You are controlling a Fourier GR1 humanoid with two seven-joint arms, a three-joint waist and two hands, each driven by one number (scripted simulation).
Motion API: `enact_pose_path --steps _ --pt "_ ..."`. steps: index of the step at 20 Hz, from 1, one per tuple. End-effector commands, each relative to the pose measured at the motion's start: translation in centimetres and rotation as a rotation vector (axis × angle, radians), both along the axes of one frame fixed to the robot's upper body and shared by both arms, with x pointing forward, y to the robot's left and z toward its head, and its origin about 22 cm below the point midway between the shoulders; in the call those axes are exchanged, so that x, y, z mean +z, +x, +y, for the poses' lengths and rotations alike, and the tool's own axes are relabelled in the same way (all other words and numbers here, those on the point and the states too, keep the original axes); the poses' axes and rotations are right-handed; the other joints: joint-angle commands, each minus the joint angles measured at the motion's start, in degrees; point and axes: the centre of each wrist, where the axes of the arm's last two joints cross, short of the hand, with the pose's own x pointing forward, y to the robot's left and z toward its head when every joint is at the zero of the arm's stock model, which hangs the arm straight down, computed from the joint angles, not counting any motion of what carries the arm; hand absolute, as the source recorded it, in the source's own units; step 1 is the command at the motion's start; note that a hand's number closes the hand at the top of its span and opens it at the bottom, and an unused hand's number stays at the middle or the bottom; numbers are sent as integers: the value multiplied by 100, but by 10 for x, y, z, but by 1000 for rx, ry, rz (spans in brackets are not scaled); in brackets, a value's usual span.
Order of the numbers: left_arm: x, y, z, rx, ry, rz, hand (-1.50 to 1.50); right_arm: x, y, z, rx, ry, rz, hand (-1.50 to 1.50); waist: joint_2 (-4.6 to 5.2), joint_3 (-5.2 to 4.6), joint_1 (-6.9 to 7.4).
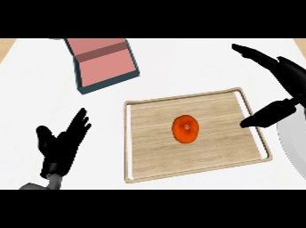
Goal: Pick the squash from the tray and place it in the plate
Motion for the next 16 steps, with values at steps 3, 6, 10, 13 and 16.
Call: enact_pose_path --steps 3,6,10,13,16 --pt "-2 6 4 -1 -4 29 0 6 -24 50 8 -190 73 -150 20 -22 -13" --pt "-13 5 1 8 17 18 0 12 -20 61 12 -207 83 -150 38 -18 19" --pt "4 4 8 -20 -17 35 0 -9 -28 91 -32 -241 84 -150 37 -16 46" --pt "-4 -2 4 -8 -10 31 0 -26 -39 109 -44 -275 111 -150 35 -16 34" --pt "-7 -5 -11 -6 -5 41 0 -38 -42 95 8 -308 194 -150 34 -15 31"
